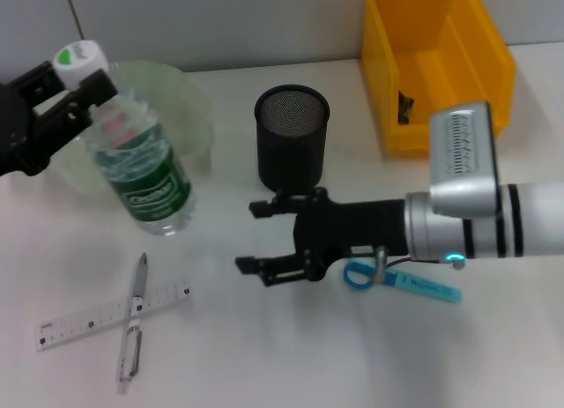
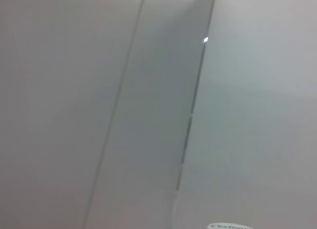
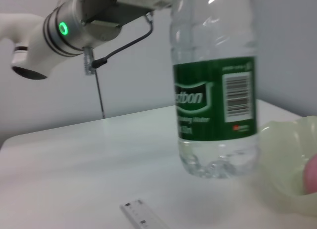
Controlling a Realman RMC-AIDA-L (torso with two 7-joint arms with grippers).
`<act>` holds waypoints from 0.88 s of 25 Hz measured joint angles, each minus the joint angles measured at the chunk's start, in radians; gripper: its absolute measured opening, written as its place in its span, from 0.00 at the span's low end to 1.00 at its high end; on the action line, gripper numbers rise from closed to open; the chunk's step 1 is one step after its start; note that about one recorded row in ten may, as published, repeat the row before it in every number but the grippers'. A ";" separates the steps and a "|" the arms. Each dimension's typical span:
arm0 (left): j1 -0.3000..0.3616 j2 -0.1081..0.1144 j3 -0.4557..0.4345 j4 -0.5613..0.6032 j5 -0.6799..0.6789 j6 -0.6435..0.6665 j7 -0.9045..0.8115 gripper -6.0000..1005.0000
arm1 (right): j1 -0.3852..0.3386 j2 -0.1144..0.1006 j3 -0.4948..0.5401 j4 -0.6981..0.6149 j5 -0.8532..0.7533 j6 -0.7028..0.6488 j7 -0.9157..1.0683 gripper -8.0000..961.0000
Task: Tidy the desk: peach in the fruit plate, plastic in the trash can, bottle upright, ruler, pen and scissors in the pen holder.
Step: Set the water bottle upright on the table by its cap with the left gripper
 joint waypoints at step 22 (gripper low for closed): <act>0.092 -0.019 -0.003 -0.011 0.000 -0.214 0.209 0.44 | -0.096 -0.001 0.220 -0.065 0.045 -0.137 -0.025 0.84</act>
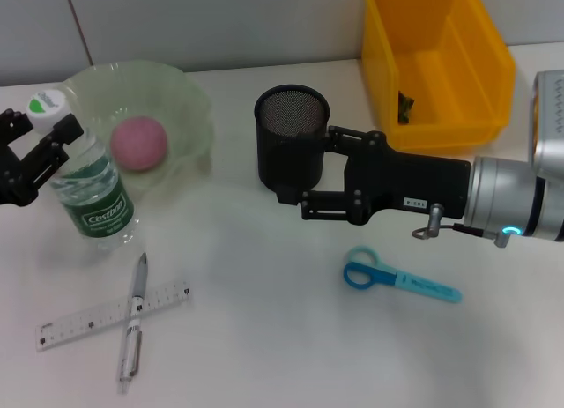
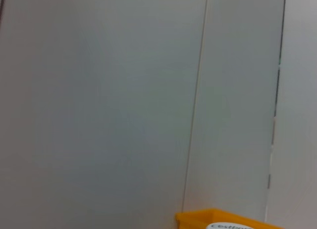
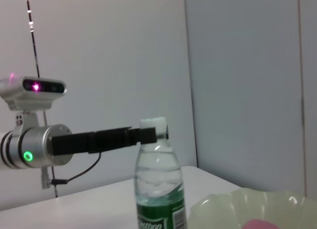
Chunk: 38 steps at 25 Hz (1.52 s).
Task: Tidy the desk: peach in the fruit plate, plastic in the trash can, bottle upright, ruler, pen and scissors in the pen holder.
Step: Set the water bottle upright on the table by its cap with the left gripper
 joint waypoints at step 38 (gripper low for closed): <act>0.013 -0.035 -0.049 -0.120 -0.034 -0.053 0.157 0.44 | -0.021 -0.002 0.082 -0.001 0.009 -0.027 0.005 0.84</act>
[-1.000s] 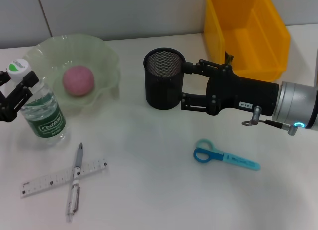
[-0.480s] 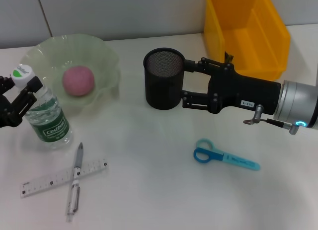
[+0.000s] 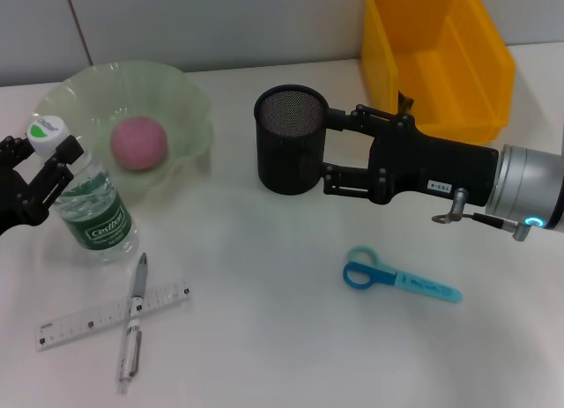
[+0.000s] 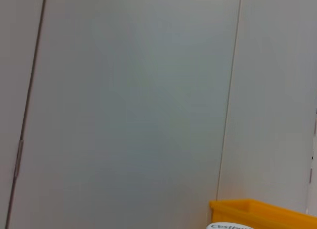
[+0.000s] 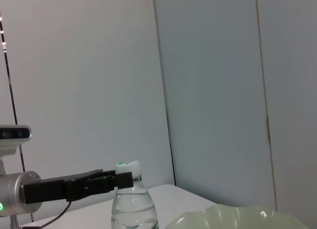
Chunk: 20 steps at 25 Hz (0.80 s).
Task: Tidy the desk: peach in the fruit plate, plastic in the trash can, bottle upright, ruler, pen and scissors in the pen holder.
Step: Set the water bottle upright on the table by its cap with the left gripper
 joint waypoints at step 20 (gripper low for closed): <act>-0.012 -0.001 -0.001 -0.040 -0.002 -0.004 0.050 0.44 | -0.004 -0.001 0.000 0.001 0.000 -0.003 0.003 0.84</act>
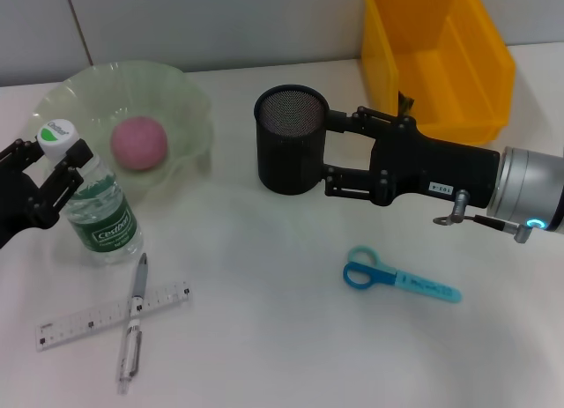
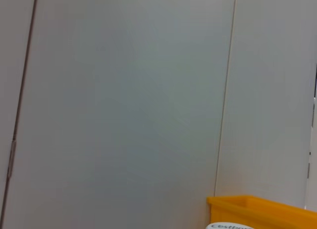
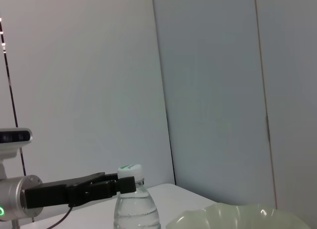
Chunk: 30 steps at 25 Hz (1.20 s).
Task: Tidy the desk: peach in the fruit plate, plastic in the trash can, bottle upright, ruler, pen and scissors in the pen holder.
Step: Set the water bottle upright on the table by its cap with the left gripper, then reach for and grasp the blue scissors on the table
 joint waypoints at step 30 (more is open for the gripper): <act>0.005 0.004 0.008 -0.002 0.005 0.008 0.007 0.59 | 0.000 0.000 0.000 0.005 0.000 -0.011 0.006 0.84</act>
